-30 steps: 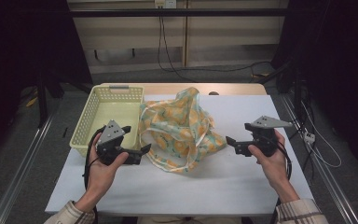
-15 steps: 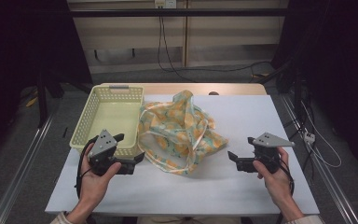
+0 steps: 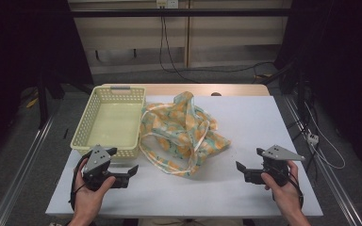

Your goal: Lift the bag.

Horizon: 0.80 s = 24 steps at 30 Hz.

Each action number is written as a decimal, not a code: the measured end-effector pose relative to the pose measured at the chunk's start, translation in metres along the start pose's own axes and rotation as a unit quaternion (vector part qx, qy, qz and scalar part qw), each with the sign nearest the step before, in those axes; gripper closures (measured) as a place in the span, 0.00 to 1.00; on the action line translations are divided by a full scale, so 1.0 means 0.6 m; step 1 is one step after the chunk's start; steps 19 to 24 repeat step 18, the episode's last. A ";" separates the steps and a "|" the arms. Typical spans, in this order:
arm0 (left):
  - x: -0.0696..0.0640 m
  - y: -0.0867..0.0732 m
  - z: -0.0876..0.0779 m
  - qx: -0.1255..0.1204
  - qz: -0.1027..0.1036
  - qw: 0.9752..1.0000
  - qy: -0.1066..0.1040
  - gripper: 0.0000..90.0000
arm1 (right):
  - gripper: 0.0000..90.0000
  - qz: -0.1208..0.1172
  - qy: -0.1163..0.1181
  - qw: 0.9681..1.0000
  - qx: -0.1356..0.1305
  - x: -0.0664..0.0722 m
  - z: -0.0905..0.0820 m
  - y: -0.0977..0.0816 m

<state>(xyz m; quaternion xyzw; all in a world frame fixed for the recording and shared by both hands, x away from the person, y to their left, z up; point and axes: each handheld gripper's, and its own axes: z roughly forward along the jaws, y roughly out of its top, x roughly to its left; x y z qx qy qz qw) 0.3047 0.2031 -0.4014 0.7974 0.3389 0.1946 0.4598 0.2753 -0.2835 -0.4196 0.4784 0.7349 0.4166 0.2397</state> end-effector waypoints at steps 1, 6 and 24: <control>-0.001 -0.005 -0.003 0.000 -0.003 1.000 0.002 0.06 | 0.10 0.002 0.000 1.000 -0.001 0.000 -0.003 -0.003; 0.004 -0.026 -0.008 -0.010 -0.021 1.000 0.014 0.06 | 0.10 0.010 -0.005 1.000 0.000 -0.004 -0.007 -0.020; 0.004 -0.042 -0.006 -0.008 -0.025 1.000 0.012 0.07 | 0.10 0.011 -0.005 1.000 0.007 -0.009 0.001 -0.031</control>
